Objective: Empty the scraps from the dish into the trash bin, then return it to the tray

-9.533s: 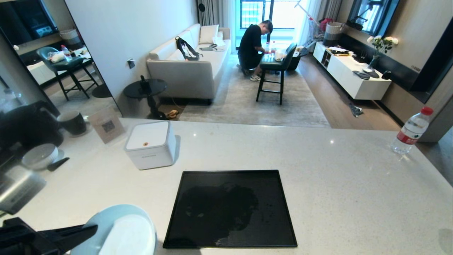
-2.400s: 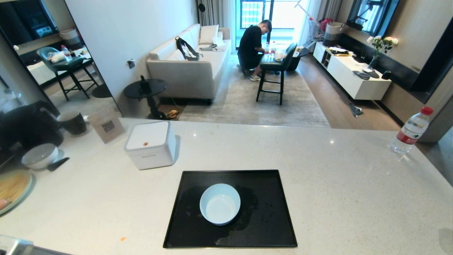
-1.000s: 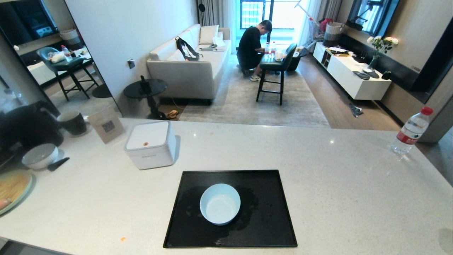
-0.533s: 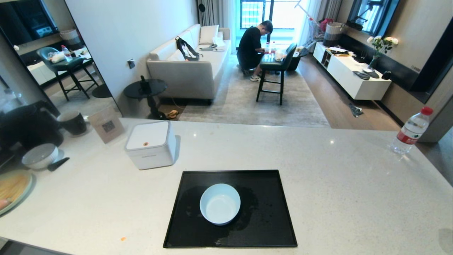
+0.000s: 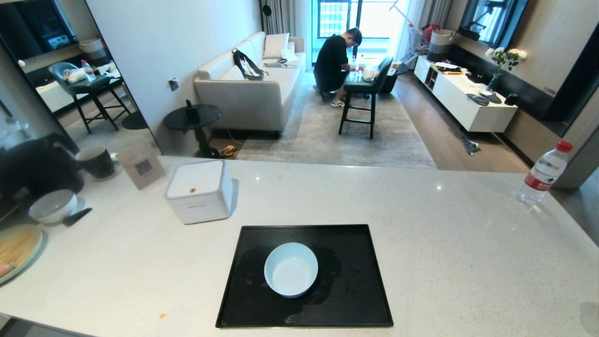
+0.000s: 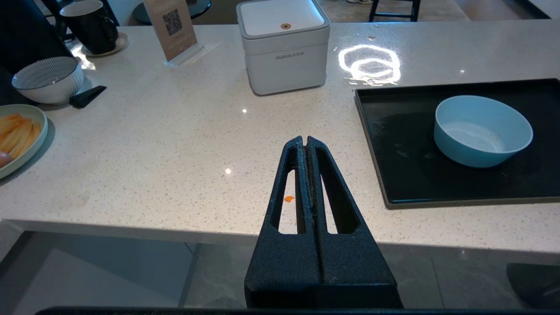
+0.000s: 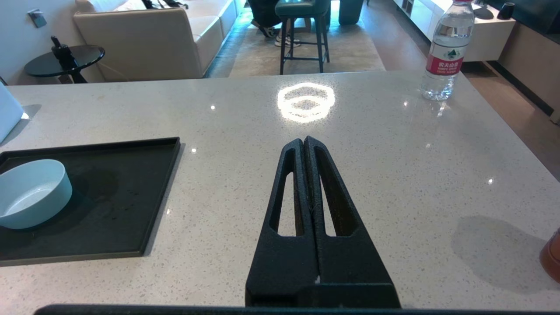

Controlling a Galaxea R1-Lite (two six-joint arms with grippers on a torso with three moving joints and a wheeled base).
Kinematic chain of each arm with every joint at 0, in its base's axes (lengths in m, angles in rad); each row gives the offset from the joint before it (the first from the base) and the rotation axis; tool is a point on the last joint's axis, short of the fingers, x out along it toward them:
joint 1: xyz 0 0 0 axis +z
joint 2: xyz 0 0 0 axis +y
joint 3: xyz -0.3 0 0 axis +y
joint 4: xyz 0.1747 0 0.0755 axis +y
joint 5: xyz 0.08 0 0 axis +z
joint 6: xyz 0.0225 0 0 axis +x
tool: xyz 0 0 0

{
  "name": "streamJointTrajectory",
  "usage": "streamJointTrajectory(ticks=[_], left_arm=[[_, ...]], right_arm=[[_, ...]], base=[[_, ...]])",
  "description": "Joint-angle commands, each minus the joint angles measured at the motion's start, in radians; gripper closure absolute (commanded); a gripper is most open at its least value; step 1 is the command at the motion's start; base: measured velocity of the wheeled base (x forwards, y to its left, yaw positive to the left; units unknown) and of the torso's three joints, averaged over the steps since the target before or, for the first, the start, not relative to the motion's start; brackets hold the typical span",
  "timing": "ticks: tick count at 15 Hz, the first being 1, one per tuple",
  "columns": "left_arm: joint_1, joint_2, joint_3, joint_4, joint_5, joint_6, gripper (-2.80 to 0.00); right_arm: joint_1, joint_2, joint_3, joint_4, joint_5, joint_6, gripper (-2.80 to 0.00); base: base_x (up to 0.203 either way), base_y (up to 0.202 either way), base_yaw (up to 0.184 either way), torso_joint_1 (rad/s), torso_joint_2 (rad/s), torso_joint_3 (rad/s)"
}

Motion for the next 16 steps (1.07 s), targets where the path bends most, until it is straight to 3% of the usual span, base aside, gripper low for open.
streamJointTrajectory(ticks=[1, 16], left_arm=[[0.0, -0.002, 0.0, 0.0, 0.0, 0.0, 0.0], [0.0, -0.002, 0.0, 0.0, 0.0, 0.0, 0.0]], right_arm=[[0.0, 0.0, 0.0, 0.0, -0.001, 0.0, 0.0], [0.0, 0.0, 0.0, -0.001, -0.001, 0.0, 0.0]], base=[[0.0, 0.0, 0.0, 0.0, 0.0, 0.0], [0.0, 0.0, 0.0, 0.0, 0.0, 0.0]])
